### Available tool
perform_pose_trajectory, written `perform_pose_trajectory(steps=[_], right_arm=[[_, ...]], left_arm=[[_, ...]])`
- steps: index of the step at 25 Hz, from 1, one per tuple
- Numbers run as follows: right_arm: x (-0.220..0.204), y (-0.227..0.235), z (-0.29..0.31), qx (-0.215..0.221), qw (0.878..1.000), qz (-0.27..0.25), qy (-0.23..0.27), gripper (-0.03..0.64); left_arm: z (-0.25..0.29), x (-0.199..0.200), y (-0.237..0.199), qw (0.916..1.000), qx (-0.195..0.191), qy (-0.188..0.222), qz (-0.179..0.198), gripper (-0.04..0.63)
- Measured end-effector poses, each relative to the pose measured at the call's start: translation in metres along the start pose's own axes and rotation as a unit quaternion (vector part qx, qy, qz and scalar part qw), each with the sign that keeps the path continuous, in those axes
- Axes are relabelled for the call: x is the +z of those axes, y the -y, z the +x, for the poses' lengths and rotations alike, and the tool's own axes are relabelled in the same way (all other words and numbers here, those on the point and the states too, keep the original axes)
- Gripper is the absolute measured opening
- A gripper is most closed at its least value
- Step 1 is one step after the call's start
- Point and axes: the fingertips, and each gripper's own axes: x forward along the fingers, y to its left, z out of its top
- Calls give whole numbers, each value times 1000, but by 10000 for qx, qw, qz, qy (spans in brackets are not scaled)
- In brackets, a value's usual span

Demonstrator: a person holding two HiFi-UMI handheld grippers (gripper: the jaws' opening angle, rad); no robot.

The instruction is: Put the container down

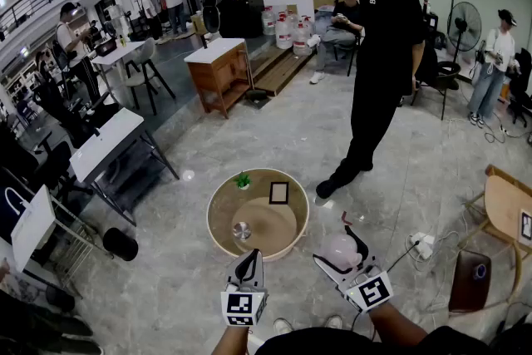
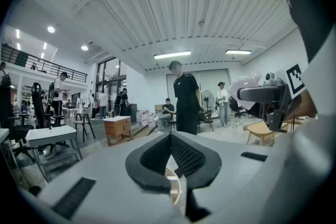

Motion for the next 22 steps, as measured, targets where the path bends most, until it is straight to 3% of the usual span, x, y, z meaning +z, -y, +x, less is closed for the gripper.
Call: perform_pose_trajectory(steps=[8, 12, 16, 22], right_arm=[[-2, -9, 8, -13, 9999, 23, -108, 400], [0, -9, 18, -82, 10000, -50, -4, 402], [8, -15, 26, -155, 9995, 194, 203, 402], [7, -28, 42, -191, 9997, 119, 111, 402]], left_arm=[[-6, -1, -13, 9999, 7, 71, -71, -8], [-6, 1, -20, 9998, -117, 164, -92, -8], [-8, 3, -30, 9994, -224, 258, -78, -8], [-10, 0, -32, 9971, -736, 195, -11, -8]])
